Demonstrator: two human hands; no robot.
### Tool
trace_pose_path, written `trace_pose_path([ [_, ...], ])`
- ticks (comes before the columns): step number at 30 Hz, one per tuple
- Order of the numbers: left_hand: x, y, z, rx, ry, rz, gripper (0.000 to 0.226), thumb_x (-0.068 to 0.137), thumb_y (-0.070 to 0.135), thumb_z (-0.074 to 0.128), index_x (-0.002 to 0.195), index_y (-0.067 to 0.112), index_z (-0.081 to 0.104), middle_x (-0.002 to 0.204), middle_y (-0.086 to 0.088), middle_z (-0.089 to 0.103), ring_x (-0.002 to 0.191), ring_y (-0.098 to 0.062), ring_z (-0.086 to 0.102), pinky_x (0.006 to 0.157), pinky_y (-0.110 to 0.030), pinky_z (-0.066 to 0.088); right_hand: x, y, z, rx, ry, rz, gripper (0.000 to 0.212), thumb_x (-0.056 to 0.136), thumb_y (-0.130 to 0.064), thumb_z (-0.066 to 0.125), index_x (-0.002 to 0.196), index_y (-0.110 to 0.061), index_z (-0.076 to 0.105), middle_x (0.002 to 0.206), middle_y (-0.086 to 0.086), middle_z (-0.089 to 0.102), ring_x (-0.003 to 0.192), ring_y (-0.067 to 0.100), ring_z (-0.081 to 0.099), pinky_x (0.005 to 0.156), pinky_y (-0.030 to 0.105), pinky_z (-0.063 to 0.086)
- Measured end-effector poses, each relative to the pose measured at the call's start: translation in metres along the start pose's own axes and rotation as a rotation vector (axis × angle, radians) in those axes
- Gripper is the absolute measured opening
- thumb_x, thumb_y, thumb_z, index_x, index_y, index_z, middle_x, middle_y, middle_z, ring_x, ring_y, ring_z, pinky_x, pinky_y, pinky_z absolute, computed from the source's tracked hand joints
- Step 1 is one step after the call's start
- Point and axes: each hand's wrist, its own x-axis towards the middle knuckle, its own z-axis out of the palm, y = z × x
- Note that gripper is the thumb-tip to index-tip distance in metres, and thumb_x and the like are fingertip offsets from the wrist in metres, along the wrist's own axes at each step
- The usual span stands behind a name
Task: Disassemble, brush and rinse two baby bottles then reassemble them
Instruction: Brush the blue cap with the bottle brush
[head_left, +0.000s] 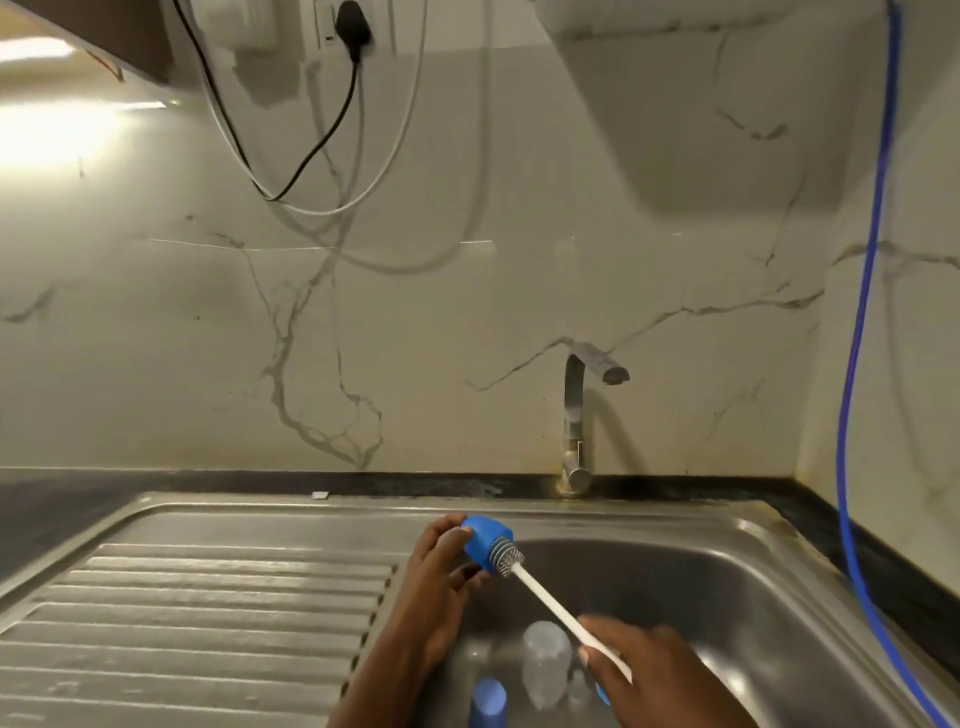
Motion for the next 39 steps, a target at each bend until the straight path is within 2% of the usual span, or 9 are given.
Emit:
trace_pose_path([
  [6,0.000,-0.004,0.001,0.007,0.008,-0.016,0.047,0.076,0.023,0.071,0.116,0.004,0.055,0.119,-0.027,0.059,0.099,-0.040,0.066,0.073,-0.039,0.058,-0.004,-0.016,0.000,-0.038,-0.074,0.025,0.019,0.099,-0.046,0.037,0.109,-0.049,0.053,0.114,-0.008,0.061,0.107,0.010,0.058,0.083,0.013,0.040],
  [10,0.001,0.002,0.001,-0.250,-0.057,-0.092,0.033,0.079,0.017,0.065,0.110,0.009,0.055,0.125,-0.030,0.057,0.093,-0.038,0.069,0.065,-0.037,0.061,-0.005,-0.025,0.010,0.263,-0.150,0.032,0.028,0.099,-0.037,0.046,0.095,-0.062,0.059,0.071,-0.021,0.063,0.069,-0.009,0.059,0.068,0.010,0.041],
  [13,-0.003,0.011,-0.006,-0.554,-0.221,-0.183,0.040,0.090,0.023,0.064,0.126,0.011,0.051,0.130,-0.037,0.054,0.103,-0.042,0.067,0.083,-0.046,0.059,-0.005,-0.036,0.005,0.568,-0.362,0.064,0.026,0.102,-0.024,0.045,0.111,-0.025,0.069,0.047,-0.024,0.053,0.048,-0.011,0.052,0.058,0.010,0.037],
  [15,-0.003,0.011,-0.010,-0.571,-0.232,-0.206,0.041,0.092,0.021,0.061,0.130,0.011,0.050,0.130,-0.033,0.056,0.106,-0.043,0.066,0.084,-0.050,0.058,-0.005,-0.038,-0.001,0.549,-0.386,0.039,0.027,0.103,-0.019,0.040,0.117,-0.014,0.063,0.046,-0.030,0.053,0.051,-0.016,0.052,0.060,0.008,0.038],
  [21,0.005,-0.003,-0.008,0.059,-0.047,-0.103,0.027,0.098,0.006,0.051,0.122,0.003,0.061,0.093,-0.020,0.072,0.074,-0.024,0.062,0.065,-0.029,0.056,-0.011,-0.028,-0.003,0.142,-0.118,0.030,0.027,0.097,-0.046,0.037,0.080,-0.056,0.055,0.098,-0.021,0.067,0.094,-0.003,0.059,0.083,0.007,0.040],
  [25,-0.002,0.000,-0.003,0.154,-0.052,-0.198,0.035,0.096,0.031,0.057,0.117,0.003,0.061,0.104,-0.027,0.071,0.086,-0.030,0.070,0.084,-0.040,0.057,-0.013,-0.029,-0.008,0.255,-0.109,0.087,0.030,0.101,-0.042,0.037,0.098,-0.031,0.065,0.095,-0.013,0.062,0.087,-0.008,0.055,0.075,0.005,0.036],
  [30,-0.002,0.002,-0.001,-0.046,-0.046,-0.274,0.043,0.094,0.025,0.058,0.127,-0.003,0.052,0.109,-0.029,0.068,0.091,-0.034,0.072,0.069,-0.037,0.062,-0.016,-0.032,0.005,0.193,-0.100,0.108,0.022,0.101,-0.038,0.040,0.103,-0.037,0.061,0.092,-0.010,0.060,0.086,-0.001,0.055,0.076,0.008,0.038],
  [35,-0.007,0.008,-0.005,-0.565,-0.260,-0.348,0.057,0.091,0.026,0.050,0.140,-0.002,0.041,0.129,-0.033,0.058,0.110,-0.045,0.064,0.084,-0.057,0.056,-0.010,-0.037,-0.009,0.875,-0.473,0.221,0.031,0.101,-0.022,0.042,0.116,-0.008,0.065,0.049,-0.012,0.053,0.044,-0.002,0.049,0.050,0.013,0.038],
  [39,-0.004,0.009,-0.005,-0.298,-0.194,-0.252,0.046,0.091,0.023,0.052,0.132,0.003,0.051,0.120,-0.028,0.064,0.101,-0.039,0.068,0.085,-0.049,0.057,-0.007,-0.036,0.000,0.645,-0.352,0.125,0.024,0.104,-0.027,0.040,0.112,-0.030,0.062,0.048,-0.027,0.055,0.050,-0.011,0.052,0.057,0.011,0.038],
])
